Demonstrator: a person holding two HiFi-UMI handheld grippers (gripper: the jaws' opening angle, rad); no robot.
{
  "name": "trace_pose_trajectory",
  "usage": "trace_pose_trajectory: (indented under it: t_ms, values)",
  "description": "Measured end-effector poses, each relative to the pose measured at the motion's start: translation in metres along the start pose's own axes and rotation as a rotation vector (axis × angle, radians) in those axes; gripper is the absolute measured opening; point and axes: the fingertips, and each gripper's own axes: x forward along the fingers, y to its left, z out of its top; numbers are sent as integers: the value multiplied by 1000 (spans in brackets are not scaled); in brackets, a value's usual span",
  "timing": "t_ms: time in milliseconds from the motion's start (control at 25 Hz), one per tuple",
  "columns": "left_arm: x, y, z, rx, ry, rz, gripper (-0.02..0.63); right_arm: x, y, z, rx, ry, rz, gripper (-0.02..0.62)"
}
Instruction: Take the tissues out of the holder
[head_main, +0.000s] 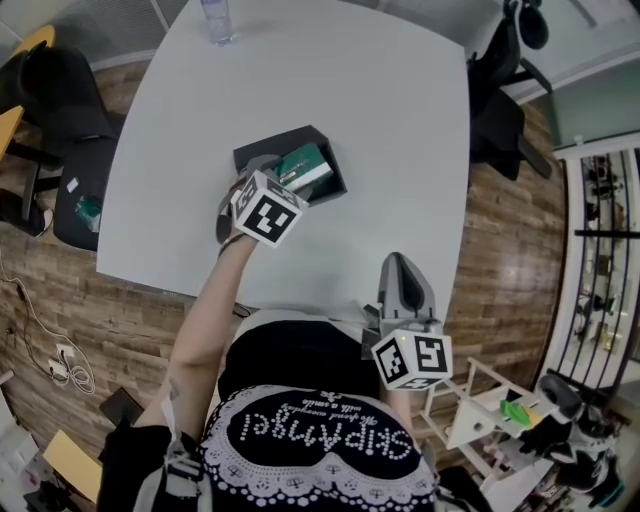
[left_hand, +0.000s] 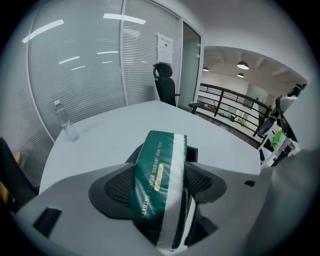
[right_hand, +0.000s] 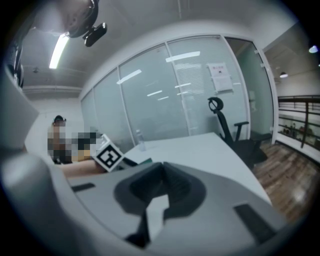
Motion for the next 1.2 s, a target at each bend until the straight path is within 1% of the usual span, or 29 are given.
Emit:
trace_pose_trajectory:
  t_ms: [200,400,560,760,880,1080,1200]
  values:
    - [-15,0,16,-17,-59,-1,330,-1,1,2,-4,-8,4,35]
    - [-36,13,33,-39,-140,43,330,-2,5,2,-12,-13,9,34]
    - [-51,21,46,-66,-194,64,330,-3,5,5,-18,-17,14,35]
    - [-74,26,62,-66,-260,90,330,-4,8,8,-31,-23,23,35]
    - [-89,26,73,-78,-314,94,330,-6,10,9,-39,-29,27,35]
    - [-113,27,90,-65,-408,129,330,-7,13,9,-52,-29,34,35]
    - [-126,27,96,-72,-462,144,330,-8,14,11,-59,-32,40,34]
